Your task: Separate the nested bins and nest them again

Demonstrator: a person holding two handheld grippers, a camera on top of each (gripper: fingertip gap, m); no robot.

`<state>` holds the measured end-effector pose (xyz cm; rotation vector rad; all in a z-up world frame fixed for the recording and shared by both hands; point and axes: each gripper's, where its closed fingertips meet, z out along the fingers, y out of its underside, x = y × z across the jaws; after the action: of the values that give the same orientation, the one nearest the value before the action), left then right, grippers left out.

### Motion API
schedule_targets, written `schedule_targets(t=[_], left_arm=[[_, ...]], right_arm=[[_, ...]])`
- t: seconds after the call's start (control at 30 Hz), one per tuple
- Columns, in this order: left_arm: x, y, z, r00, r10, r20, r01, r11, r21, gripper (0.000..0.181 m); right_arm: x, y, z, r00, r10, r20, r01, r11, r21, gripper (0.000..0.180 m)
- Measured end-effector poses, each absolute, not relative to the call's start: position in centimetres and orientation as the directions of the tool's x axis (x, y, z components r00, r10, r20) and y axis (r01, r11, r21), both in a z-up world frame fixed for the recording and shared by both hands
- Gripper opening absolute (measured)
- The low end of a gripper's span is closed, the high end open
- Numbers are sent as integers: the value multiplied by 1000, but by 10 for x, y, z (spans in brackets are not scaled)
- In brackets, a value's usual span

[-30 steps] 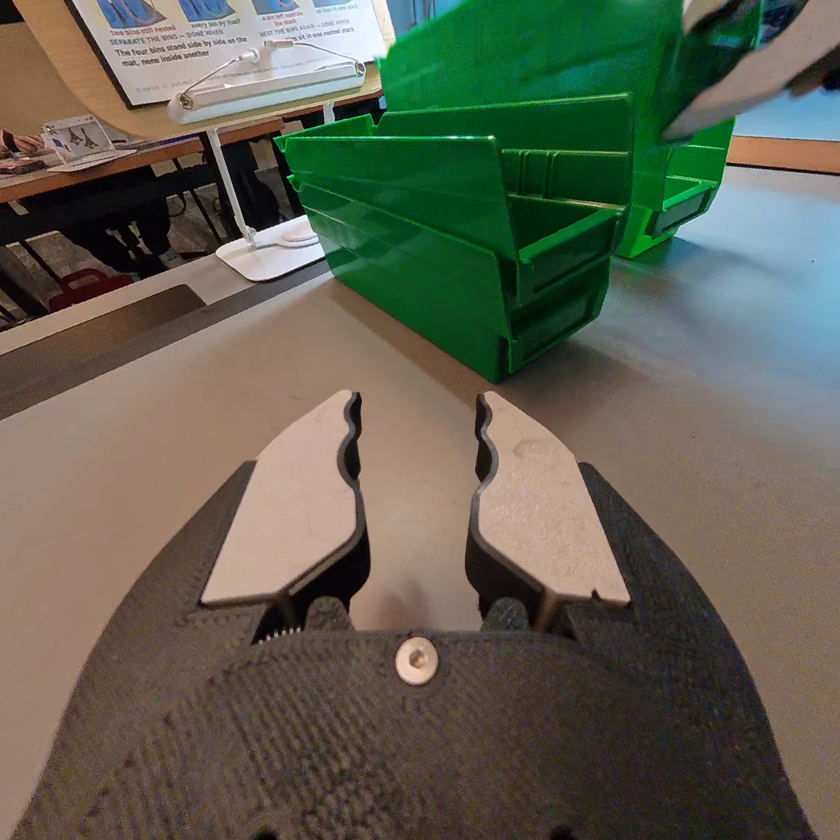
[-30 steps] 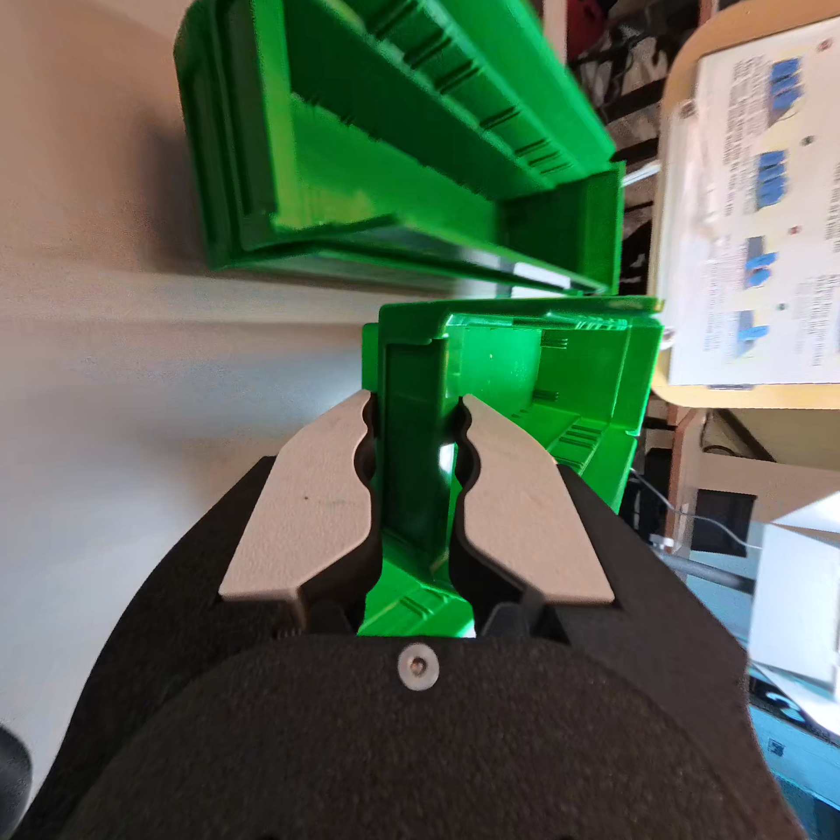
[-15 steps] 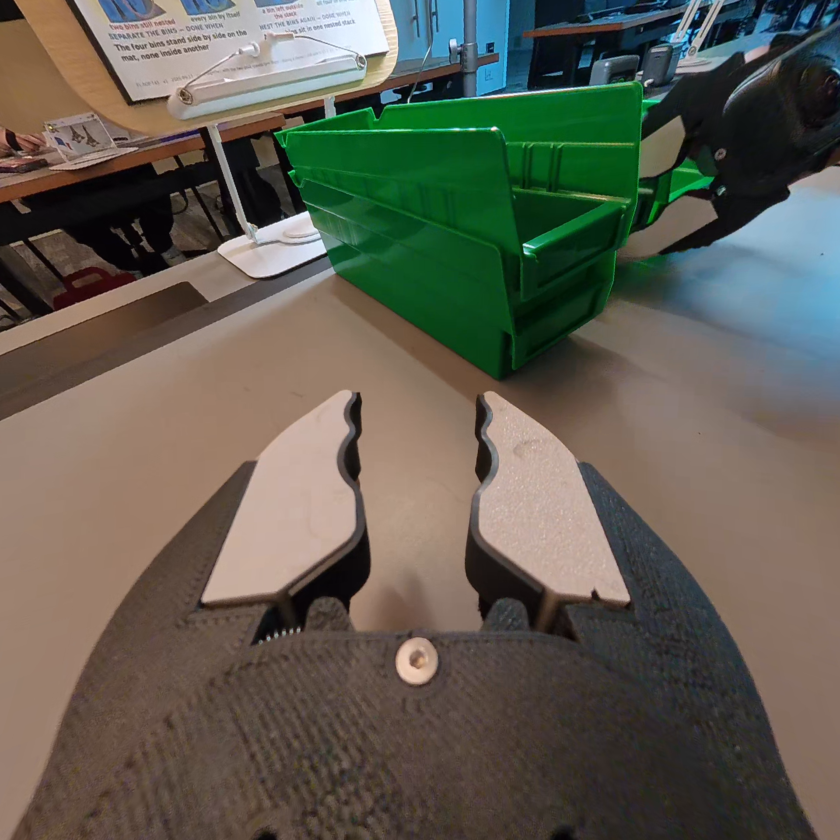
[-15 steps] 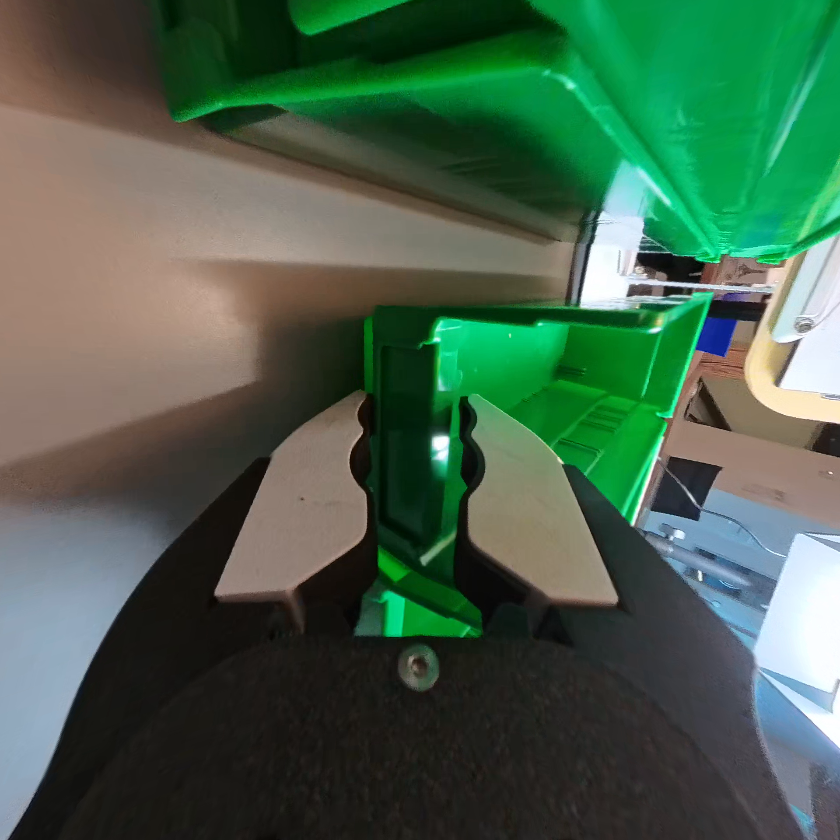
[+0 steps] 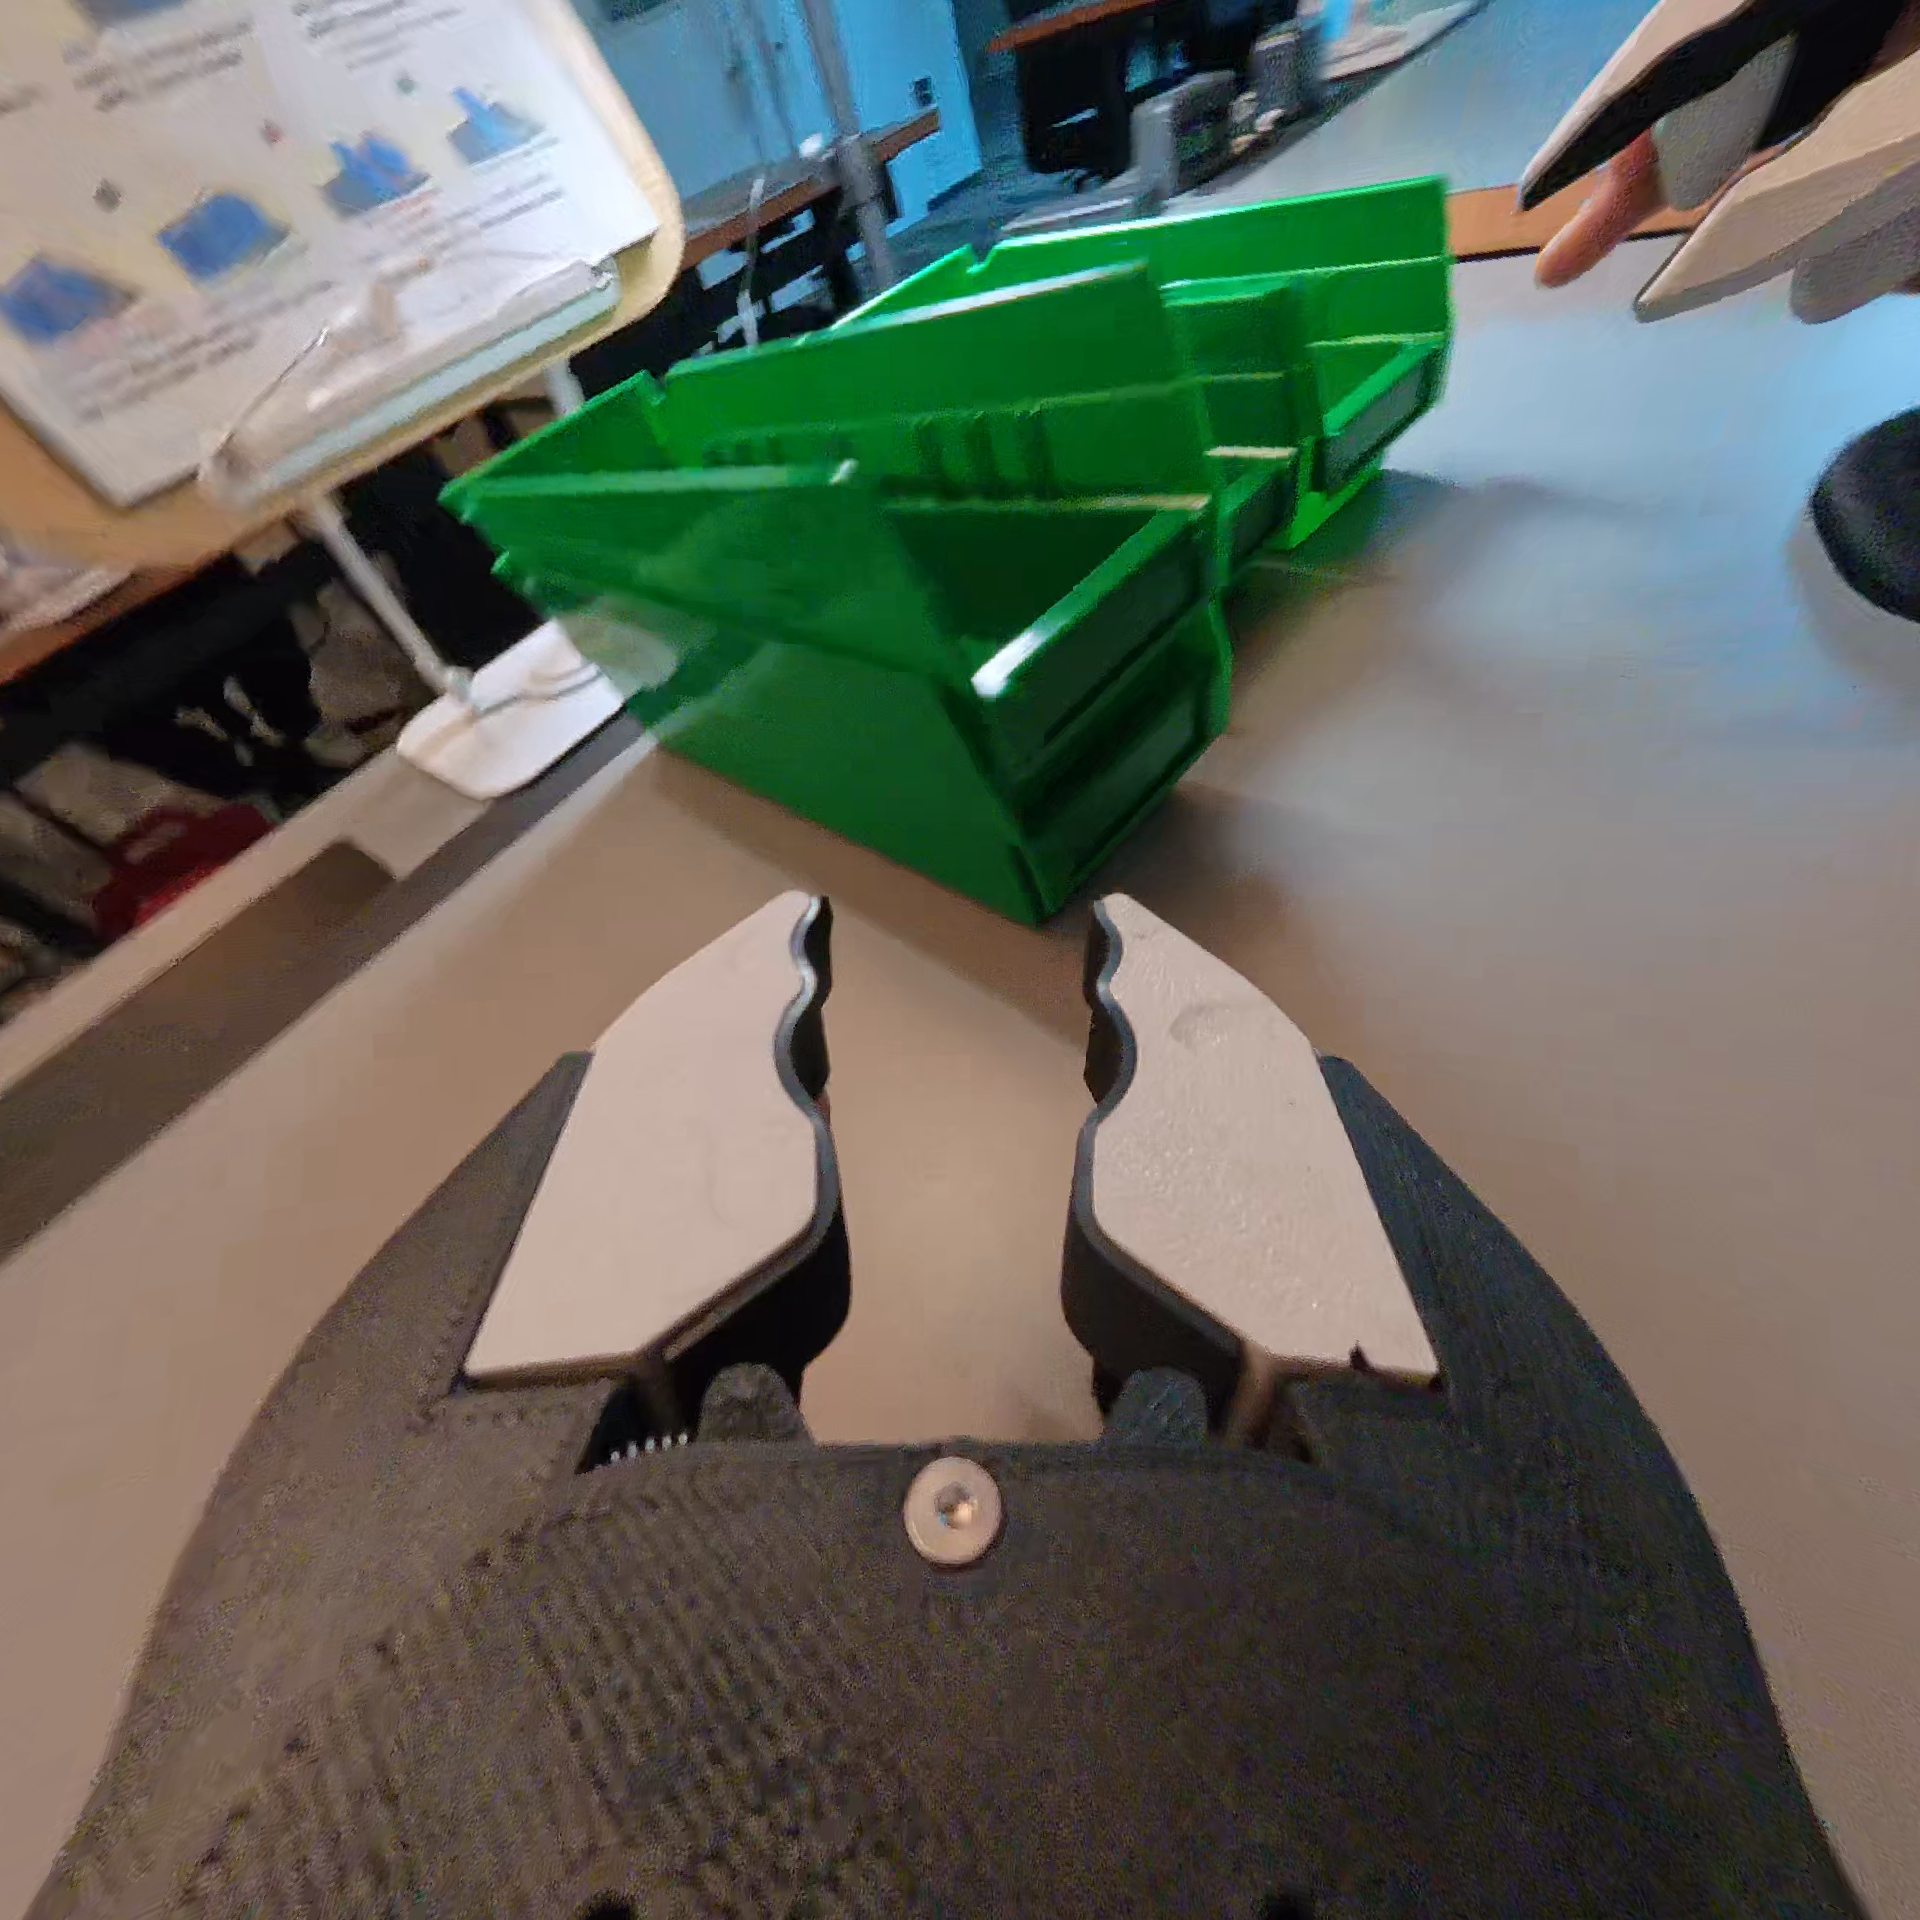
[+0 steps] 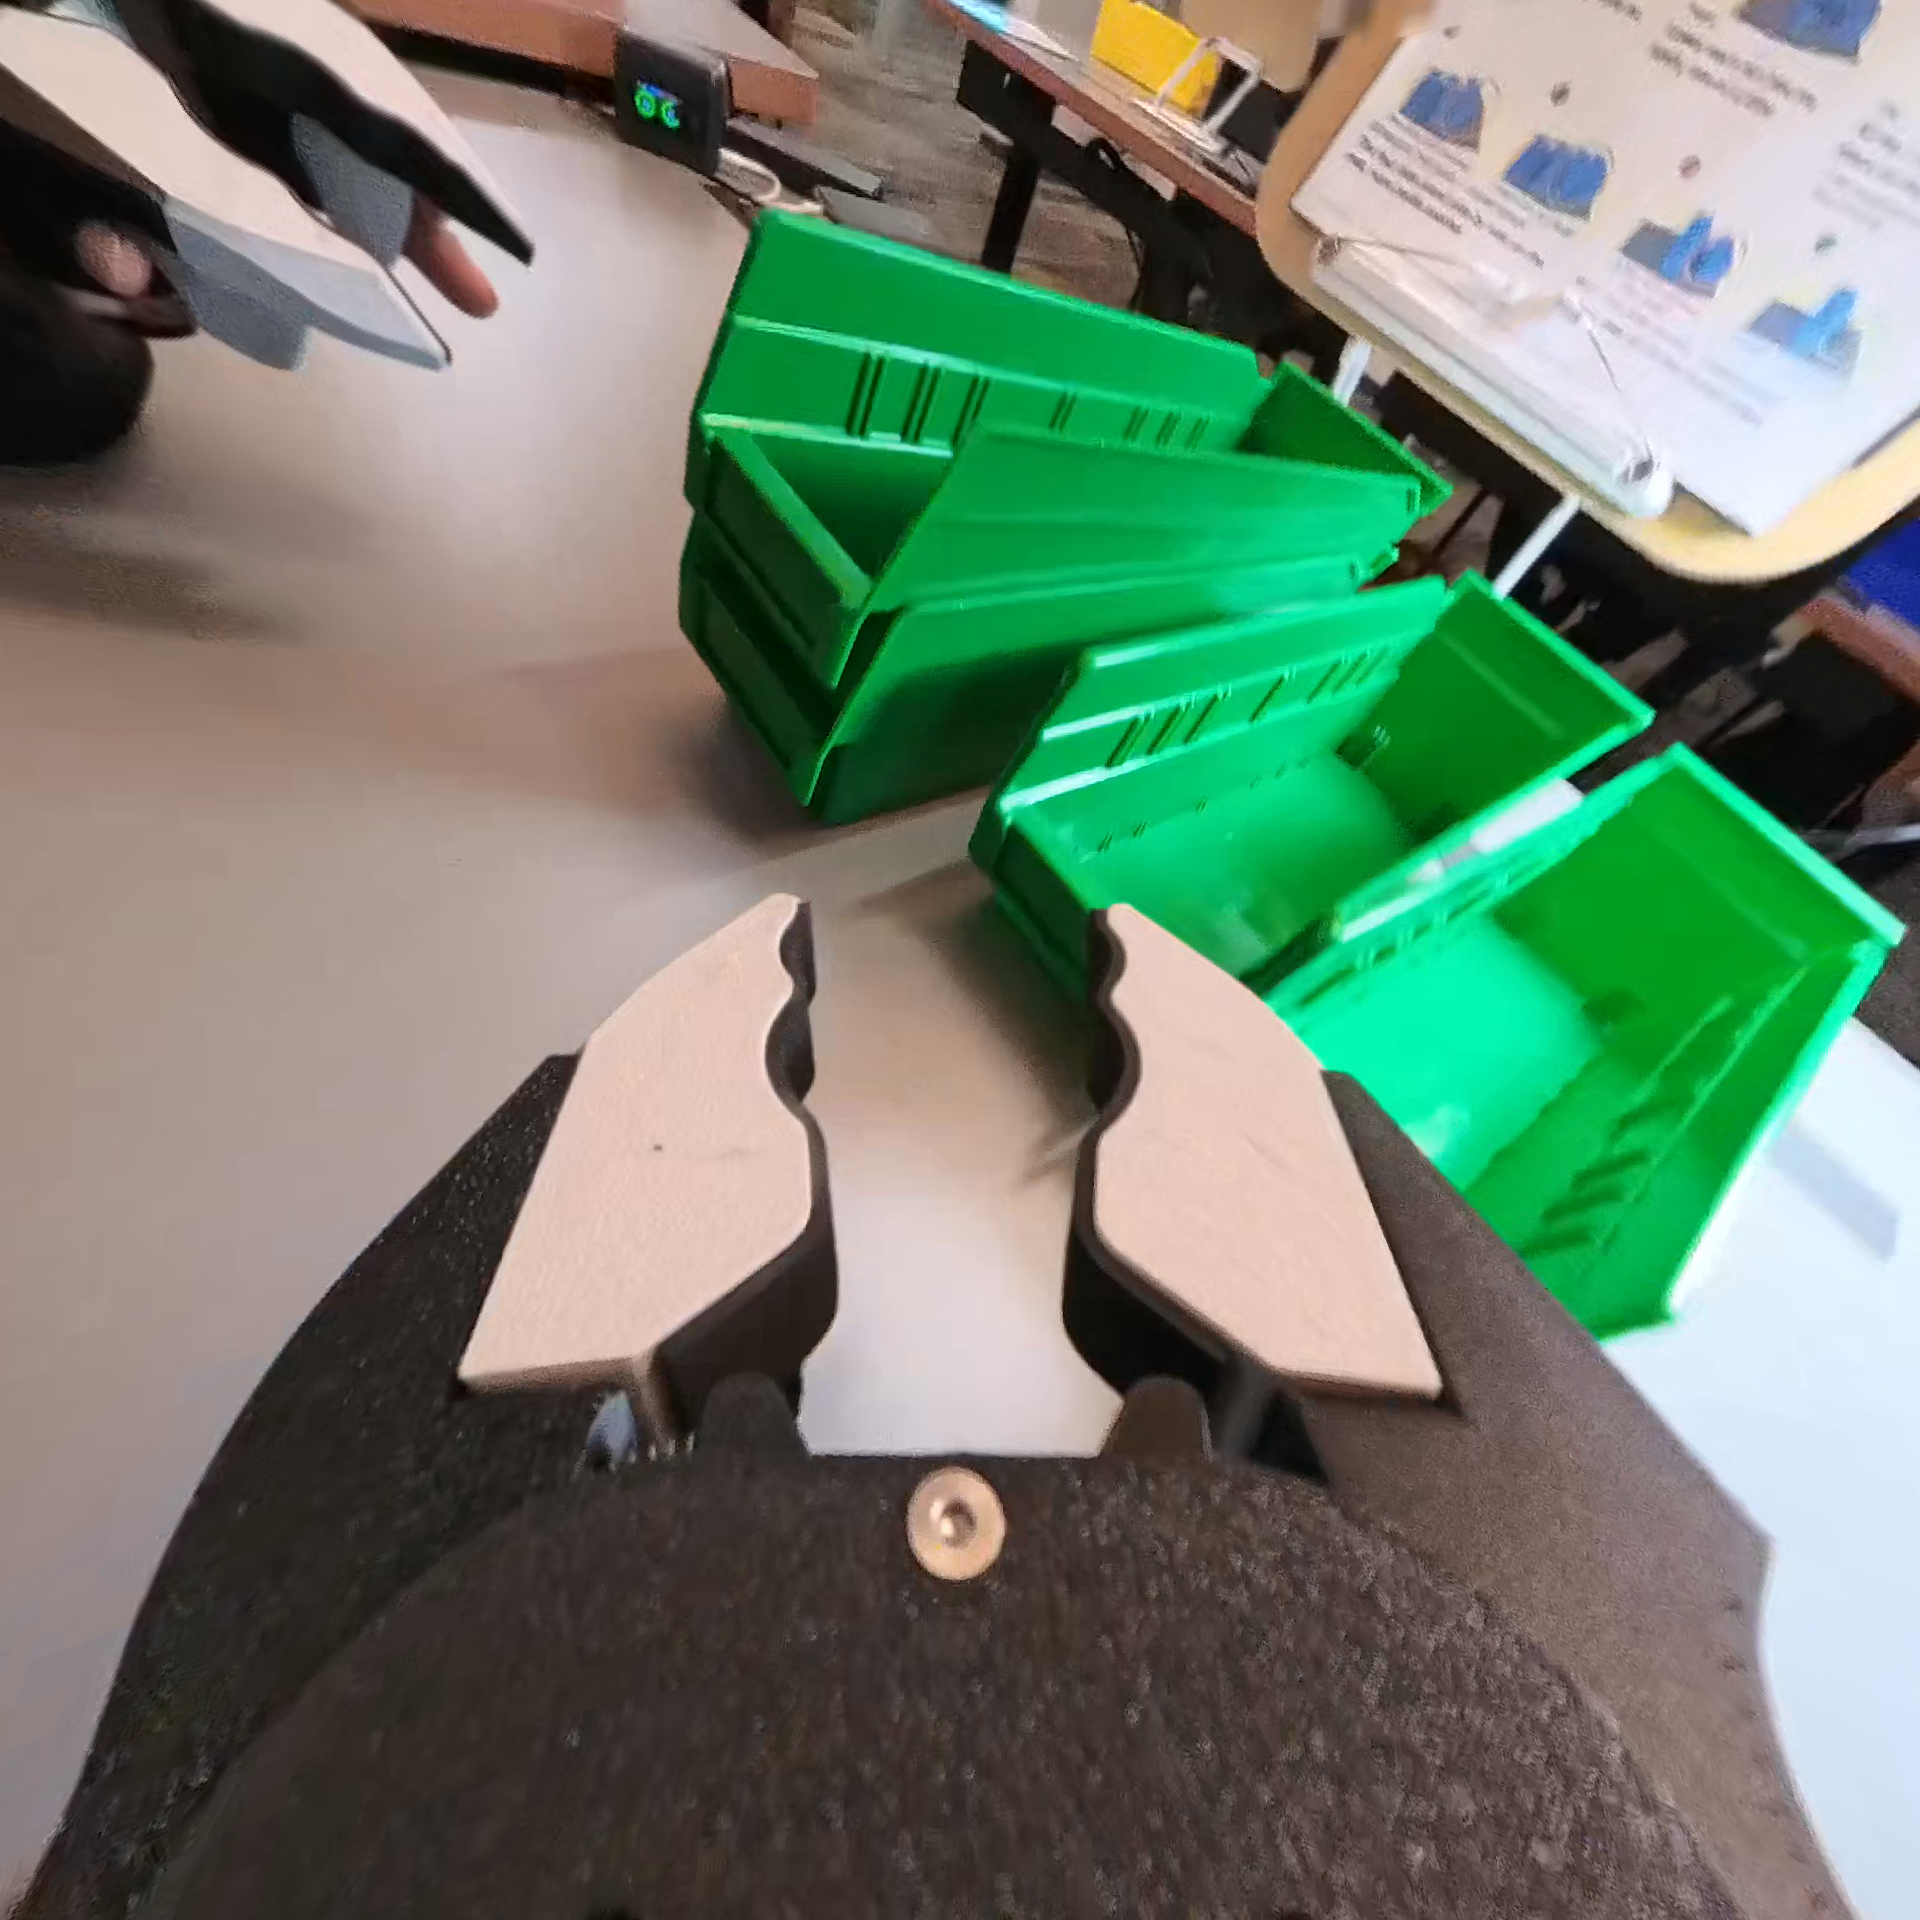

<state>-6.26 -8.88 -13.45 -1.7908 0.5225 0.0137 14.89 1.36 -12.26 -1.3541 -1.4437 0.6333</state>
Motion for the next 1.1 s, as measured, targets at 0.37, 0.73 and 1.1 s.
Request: schedule_targets(t=[0.37, 0.73, 1.1], left_arm=[[25, -32, -122, 522, -674, -523, -817, -220, -532, 44], [11, 5, -172, 479, -736, -478, -878, -416, -239, 35], [14, 15, -172, 443, -731, -520, -895, -392, -211, 29]], right_arm=[[187, 3, -159, 192, 964, 182, 348, 106, -932, 51], [194, 9, -146, 234, 963, 132, 247, 72, -966, 60], [203, 21, -137, 330, 938, 108, 184, 48, -982, 72]])
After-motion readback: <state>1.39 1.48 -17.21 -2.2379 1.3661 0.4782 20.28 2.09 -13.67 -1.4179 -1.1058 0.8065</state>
